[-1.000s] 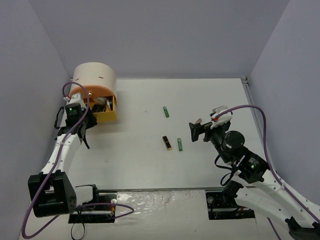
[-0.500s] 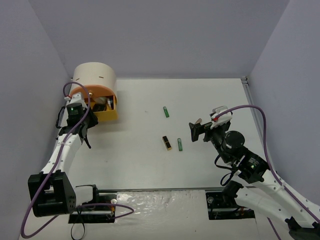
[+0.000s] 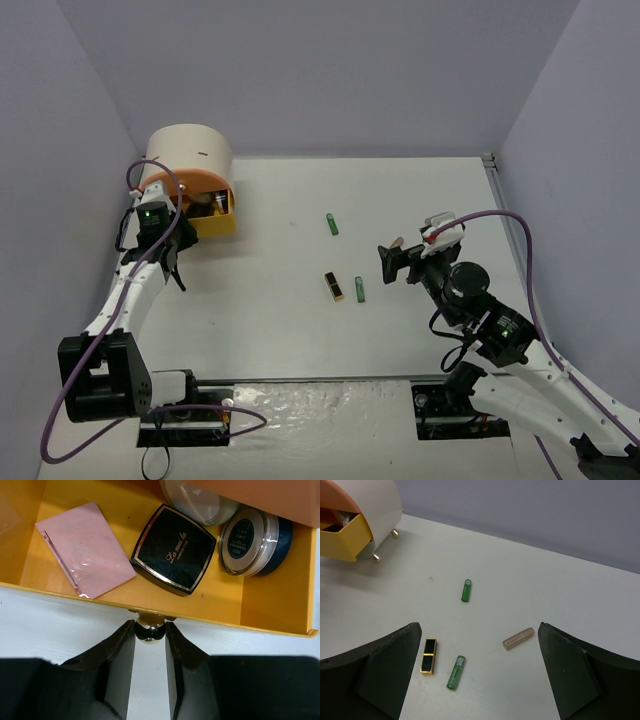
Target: Organize the makeup
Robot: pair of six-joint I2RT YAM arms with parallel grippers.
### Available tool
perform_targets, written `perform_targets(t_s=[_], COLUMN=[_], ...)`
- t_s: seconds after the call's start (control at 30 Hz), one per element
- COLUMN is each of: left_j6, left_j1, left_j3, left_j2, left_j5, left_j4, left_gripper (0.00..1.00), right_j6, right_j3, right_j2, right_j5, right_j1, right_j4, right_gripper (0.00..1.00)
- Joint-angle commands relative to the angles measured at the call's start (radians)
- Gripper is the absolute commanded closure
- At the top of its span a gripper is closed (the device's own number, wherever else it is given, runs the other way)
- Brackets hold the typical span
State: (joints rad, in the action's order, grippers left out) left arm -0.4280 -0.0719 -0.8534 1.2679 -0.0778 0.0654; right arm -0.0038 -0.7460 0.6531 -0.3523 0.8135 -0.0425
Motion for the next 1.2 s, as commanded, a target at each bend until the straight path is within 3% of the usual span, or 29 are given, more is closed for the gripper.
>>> perform_targets(t_s=[0.0, 1.17], left_j6=[-0.021, -0.035], left_j1=[0.006, 0.006], left_j3=[-0.105, -0.187], left_j2=[-0.007, 0.176], left_j5=[0.013, 0.023], left_j4=[-0.124, -0.317], left_gripper=[1.00, 1.00], right_j6=[-0.012, -0.018], right_j3=[-0.005, -0.006], right_j2=[0.012, 0.036], right_j5=[-0.031, -0.030], right_j1=[0.007, 0.007], right_j4=[-0.082, -0.083], right_gripper=[0.00, 0.00])
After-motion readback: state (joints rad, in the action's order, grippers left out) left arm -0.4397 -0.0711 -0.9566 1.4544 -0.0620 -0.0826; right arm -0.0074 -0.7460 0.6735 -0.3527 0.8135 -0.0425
